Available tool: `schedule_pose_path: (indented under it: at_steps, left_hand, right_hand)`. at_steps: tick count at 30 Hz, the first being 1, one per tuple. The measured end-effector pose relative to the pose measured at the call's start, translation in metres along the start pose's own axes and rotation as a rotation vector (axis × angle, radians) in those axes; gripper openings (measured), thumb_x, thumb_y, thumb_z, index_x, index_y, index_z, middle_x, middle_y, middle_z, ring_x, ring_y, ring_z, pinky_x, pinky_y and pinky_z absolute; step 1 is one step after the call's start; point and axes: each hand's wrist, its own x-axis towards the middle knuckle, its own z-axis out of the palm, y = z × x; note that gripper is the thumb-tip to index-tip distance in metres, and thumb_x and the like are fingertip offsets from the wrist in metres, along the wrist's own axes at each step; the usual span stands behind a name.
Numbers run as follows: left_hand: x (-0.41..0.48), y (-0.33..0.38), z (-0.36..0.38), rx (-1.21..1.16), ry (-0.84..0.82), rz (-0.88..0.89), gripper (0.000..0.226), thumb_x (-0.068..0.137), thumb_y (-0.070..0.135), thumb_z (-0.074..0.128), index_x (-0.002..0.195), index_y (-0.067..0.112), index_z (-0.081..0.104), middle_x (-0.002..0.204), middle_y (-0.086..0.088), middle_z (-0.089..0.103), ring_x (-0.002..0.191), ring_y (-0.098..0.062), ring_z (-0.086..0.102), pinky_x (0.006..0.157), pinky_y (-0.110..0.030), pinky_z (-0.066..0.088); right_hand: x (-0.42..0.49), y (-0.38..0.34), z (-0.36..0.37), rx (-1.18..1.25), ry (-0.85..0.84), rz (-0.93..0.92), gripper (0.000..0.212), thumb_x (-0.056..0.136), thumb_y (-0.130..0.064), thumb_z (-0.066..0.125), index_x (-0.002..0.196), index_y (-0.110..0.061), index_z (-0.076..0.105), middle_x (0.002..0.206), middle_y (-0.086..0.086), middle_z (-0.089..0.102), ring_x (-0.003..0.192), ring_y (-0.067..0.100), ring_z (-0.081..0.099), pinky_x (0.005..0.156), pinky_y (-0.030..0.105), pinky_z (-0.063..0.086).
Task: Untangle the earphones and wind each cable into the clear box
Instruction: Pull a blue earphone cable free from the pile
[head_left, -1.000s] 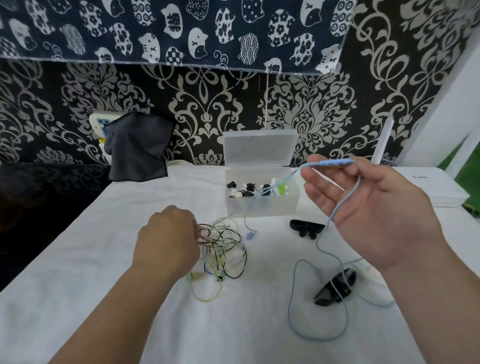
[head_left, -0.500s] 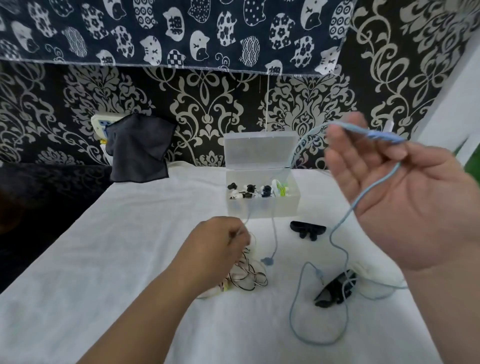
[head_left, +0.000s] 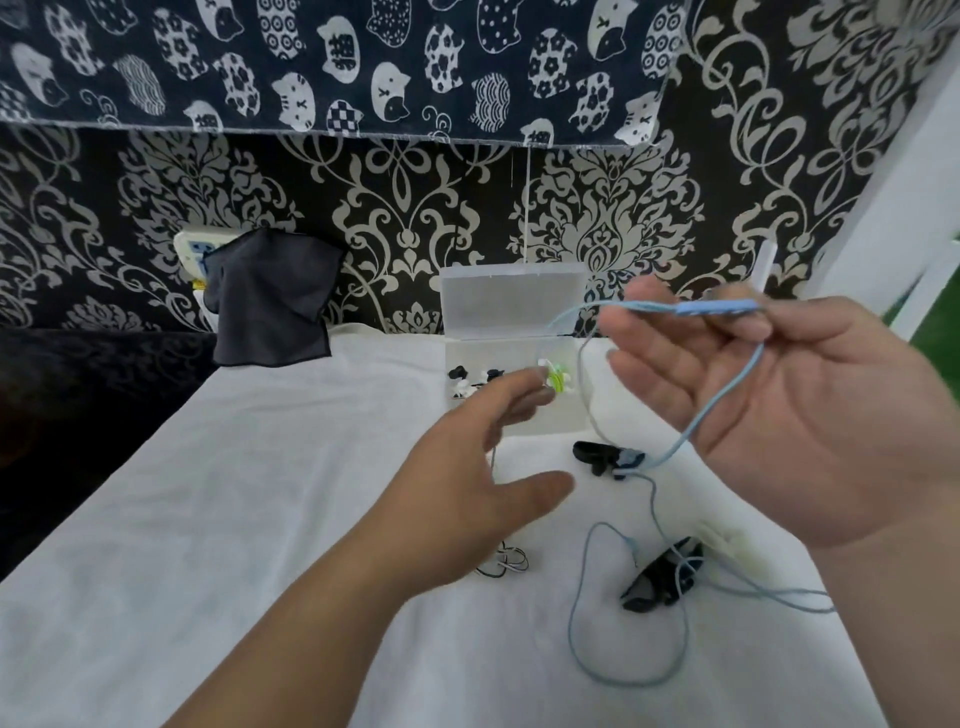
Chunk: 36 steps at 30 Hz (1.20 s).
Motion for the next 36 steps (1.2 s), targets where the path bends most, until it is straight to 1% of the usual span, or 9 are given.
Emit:
schedule_pose_path:
  at_steps: [5,8,11,16,19,23,30,34,36]
  left_hand:
    - [0.004,0.013,0.019,-0.136,-0.041,0.026,0.049,0.084,0.018,0.075,0.129,0.022,0.055,0.117,0.008,0.069,0.118,-0.001,0.059,0.105,-0.028,0.042]
    - [0.005,0.016,0.021,-0.069,-0.032,-0.006,0.009,0.096,0.019,0.061,0.093,0.021,0.069,0.078,0.011,0.071,0.081,-0.004,0.068,0.073,-0.02,0.049]
    - [0.008,0.009,0.017,-0.136,0.025,-0.122,0.029,0.102,0.019,0.049,0.076,0.019,0.064,0.055,0.009,0.052,0.077,-0.014,0.073,0.063,-0.021,0.044]
    - [0.013,-0.001,0.002,-0.29,0.141,-0.207,0.032,0.103,0.012,0.044,0.075,0.009,0.06,0.055,0.002,0.042,0.071,-0.018,0.069,0.073,-0.027,0.052]
    - [0.016,-0.002,0.0,-0.357,0.222,-0.259,0.034,0.103,0.019,0.045,0.074,0.008,0.057,0.054,0.0,0.038,0.06,-0.019,0.064,0.071,-0.032,0.05]
    - [0.02,-0.003,0.005,-0.285,0.374,-0.332,0.036,0.103,0.027,0.047,0.073,0.01,0.057,0.05,0.005,0.03,0.045,-0.016,0.033,0.046,-0.023,0.032]
    - [0.026,-0.011,0.013,-0.092,0.415,-0.395,0.038,0.102,0.031,0.046,0.076,0.018,0.071,0.052,0.003,0.038,0.053,-0.02,0.034,0.059,-0.032,0.031]
    - [0.027,-0.014,0.019,0.084,0.339,-0.385,0.029,0.098,0.015,0.047,0.081,0.017,0.07,0.037,0.012,0.041,0.04,-0.013,0.035,0.043,-0.02,0.029]
    - [0.027,-0.018,0.022,0.143,0.286,-0.392,0.03,0.097,0.012,0.046,0.08,0.018,0.069,0.044,0.01,0.046,0.037,-0.012,0.038,0.04,-0.021,0.029]
  right_hand:
    - [-0.004,-0.001,0.0,-0.038,0.027,0.058,0.032,0.099,-0.012,0.023,0.092,0.002,0.051,0.144,0.04,0.038,0.142,0.052,0.028,0.12,0.057,0.014]
    - [-0.01,-0.01,-0.003,0.012,0.022,0.002,0.032,0.098,-0.012,0.026,0.092,0.004,0.053,0.143,0.038,0.042,0.143,0.049,0.03,0.12,0.056,0.016]
    - [-0.018,-0.024,-0.012,0.109,0.03,-0.212,0.027,0.092,-0.009,0.035,0.081,0.004,0.056,0.137,0.034,0.052,0.139,0.046,0.04,0.112,0.056,0.033]
    - [-0.037,-0.044,-0.021,-0.05,0.494,-0.621,0.015,0.073,-0.013,0.047,0.058,-0.013,0.047,0.113,0.02,0.072,0.107,0.033,0.071,0.074,0.044,0.061]
    - [-0.045,-0.048,-0.036,-0.288,0.887,-0.478,0.022,0.084,-0.014,0.044,0.062,-0.019,0.041,0.081,0.006,0.069,0.066,0.016,0.072,0.056,0.023,0.056]
    - [-0.054,-0.044,-0.058,-0.633,1.24,-0.288,0.02,0.088,-0.016,0.051,0.068,-0.017,0.049,0.063,0.004,0.044,0.035,0.013,0.034,0.034,0.014,0.025]
    - [-0.066,-0.039,-0.072,-1.07,1.34,-0.062,0.016,0.093,-0.005,0.057,0.077,-0.007,0.061,0.067,0.008,0.051,0.053,0.021,0.042,0.053,0.025,0.031]
    - [-0.07,-0.043,-0.074,-0.817,1.293,-0.128,0.019,0.097,-0.007,0.054,0.08,-0.014,0.058,0.058,0.001,0.056,0.05,0.016,0.056,0.055,0.026,0.043]
    - [-0.074,-0.048,-0.074,-0.617,1.23,-0.192,0.019,0.098,-0.011,0.053,0.08,-0.016,0.057,0.045,-0.006,0.043,0.037,0.009,0.044,0.045,0.021,0.036]
